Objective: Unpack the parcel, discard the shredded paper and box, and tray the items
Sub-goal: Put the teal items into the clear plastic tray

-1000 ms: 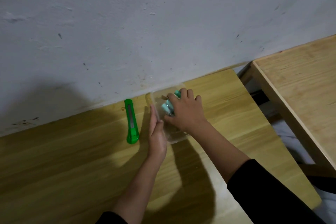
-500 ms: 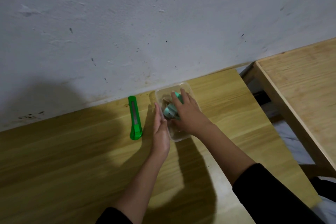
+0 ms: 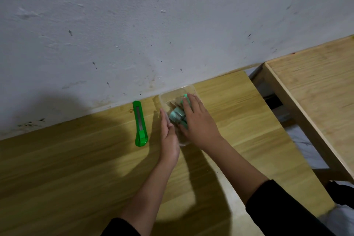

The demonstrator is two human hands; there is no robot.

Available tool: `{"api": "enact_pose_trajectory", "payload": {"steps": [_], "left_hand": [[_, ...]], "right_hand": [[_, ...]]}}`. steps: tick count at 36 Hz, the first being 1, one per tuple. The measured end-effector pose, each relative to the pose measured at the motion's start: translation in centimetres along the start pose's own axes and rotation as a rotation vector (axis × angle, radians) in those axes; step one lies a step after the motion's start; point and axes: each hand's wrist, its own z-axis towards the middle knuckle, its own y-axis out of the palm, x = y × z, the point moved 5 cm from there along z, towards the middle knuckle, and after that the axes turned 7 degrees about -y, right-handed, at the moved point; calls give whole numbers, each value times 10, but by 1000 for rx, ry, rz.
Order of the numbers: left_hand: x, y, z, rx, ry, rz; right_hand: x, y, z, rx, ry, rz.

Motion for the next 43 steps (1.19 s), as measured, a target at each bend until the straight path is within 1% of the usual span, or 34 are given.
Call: {"api": "enact_pose_trajectory", "payload": {"steps": [2, 4, 8, 12, 17, 19, 21, 24, 26, 28, 32, 39, 43], "left_hand": [[0, 0, -1, -7, -2, -4], [2, 1, -2, -22, -4, -4], [5, 1, -4, -42, 1, 9], [3, -6, -1, -46, 3, 78], [6, -6, 2, -45, 5, 160], [7, -4, 1, -36, 13, 198], [7, -2, 0, -28, 21, 198], [7, -5, 0, -5, 2, 190], [7, -8, -1, 15, 2, 235], [9, -8, -4, 21, 13, 285], [9, -6, -2, 24, 3, 354], [22, -1, 7, 38, 12, 492], [25, -1, 13, 32, 4, 542]], "right_hand": [[-2, 2, -6, 58, 14, -25], [1, 6, -7, 80, 32, -61], [4, 8, 0, 134, 78, -47], [5, 14, 6, 117, 133, -11], [6, 13, 11, 93, 140, 13], [6, 12, 10, 78, 128, 56], [5, 7, 6, 103, 111, 135], [11, -9, -7, 263, 119, 213], [21, -18, -19, 384, 186, 255], [32, -19, -30, 440, 267, 319], [48, -8, -36, 444, 343, 426], [55, -3, -28, 470, 452, 593], [56, -6, -24, 460, 458, 602]]}}
